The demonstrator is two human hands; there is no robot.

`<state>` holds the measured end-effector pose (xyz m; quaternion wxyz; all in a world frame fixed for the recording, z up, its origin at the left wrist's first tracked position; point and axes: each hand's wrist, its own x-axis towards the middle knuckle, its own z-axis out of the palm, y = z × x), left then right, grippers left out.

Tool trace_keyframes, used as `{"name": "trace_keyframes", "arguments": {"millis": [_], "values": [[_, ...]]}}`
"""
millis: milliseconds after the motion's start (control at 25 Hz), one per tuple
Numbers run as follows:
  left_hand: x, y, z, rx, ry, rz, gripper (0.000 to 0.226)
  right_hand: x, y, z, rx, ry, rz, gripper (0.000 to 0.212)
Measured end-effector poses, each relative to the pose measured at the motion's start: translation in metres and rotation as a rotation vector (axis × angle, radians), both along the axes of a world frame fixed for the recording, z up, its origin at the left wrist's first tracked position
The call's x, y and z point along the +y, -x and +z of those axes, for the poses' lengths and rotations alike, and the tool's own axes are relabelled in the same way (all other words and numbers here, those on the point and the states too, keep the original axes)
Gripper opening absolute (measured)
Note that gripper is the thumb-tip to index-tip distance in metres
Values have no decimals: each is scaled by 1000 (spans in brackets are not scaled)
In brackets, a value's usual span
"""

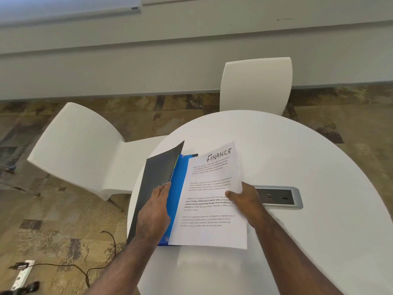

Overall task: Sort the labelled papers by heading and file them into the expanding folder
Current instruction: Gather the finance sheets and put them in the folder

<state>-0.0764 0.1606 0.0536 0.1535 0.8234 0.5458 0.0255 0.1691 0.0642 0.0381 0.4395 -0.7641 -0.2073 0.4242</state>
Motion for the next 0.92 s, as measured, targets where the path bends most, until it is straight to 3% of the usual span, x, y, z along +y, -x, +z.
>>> {"name": "trace_keyframes", "arguments": {"millis": [440, 640, 760, 840, 920], "values": [[-2, -3, -9, -80, 45, 23, 71, 71, 54, -13, -284, 166, 209, 31], [-11, -15, -11, -175, 71, 34, 58, 79, 106, -20, -82, 69, 272, 34], [-17, -23, -10, -254, 60, 51, 61, 86, 114, -18, 276, 83, 438, 45], [-19, -24, -13, -260, 62, 66, 62, 86, 103, -18, 177, 227, 629, 46], [-19, -26, -18, -229, 88, 74, 58, 80, 87, -18, -115, 332, 661, 53]]}}
